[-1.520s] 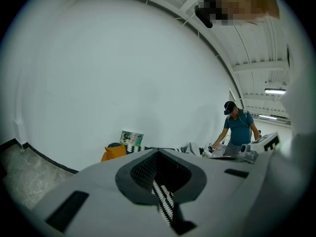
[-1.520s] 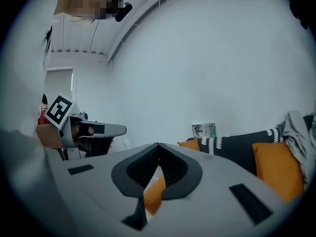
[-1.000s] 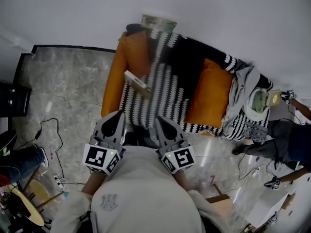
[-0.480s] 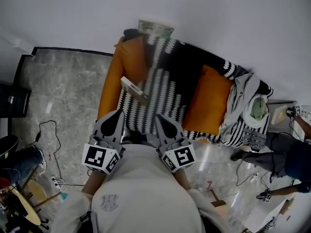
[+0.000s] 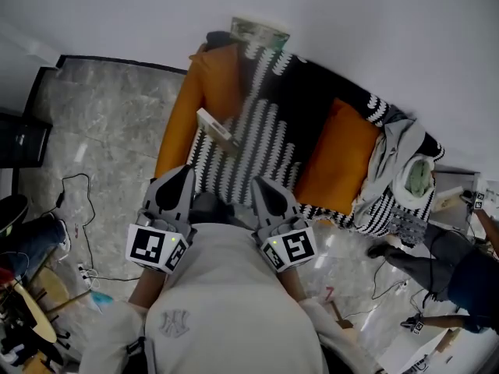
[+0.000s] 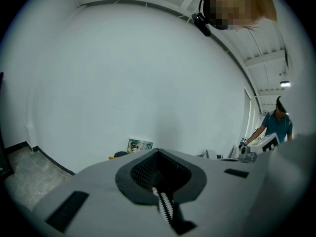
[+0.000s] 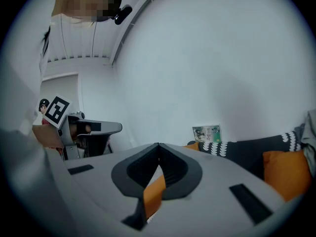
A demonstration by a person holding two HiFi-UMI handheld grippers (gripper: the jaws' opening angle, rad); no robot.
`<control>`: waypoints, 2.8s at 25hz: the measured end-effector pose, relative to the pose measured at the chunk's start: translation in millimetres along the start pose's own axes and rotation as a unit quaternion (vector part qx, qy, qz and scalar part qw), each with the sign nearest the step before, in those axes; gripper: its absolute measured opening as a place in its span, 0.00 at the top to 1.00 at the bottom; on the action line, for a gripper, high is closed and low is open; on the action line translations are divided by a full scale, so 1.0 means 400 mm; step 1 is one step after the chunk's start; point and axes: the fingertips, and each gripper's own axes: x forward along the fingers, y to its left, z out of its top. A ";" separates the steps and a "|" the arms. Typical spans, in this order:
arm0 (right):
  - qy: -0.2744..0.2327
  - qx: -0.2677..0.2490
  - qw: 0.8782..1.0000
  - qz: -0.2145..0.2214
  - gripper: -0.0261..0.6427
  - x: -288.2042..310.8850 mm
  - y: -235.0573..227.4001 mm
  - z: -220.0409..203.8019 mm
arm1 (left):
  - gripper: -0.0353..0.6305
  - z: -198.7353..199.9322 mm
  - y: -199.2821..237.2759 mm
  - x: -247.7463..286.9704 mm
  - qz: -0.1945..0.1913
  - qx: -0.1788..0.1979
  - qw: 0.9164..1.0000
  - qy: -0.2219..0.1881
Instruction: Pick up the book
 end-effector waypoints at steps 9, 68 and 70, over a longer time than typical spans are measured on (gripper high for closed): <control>-0.005 0.014 0.999 -0.032 0.94 -0.014 0.005 0.001 | 0.93 0.015 0.023 -0.012 -0.023 0.014 1.000 0.001; 0.227 0.020 0.974 -0.003 0.56 0.490 -0.366 -0.761 | 0.93 -0.442 0.158 0.121 -0.059 -0.102 0.985 0.129; 0.238 0.025 0.971 0.004 0.56 0.508 -0.378 -0.794 | 0.93 -0.458 0.154 0.132 -0.061 -0.108 0.983 0.134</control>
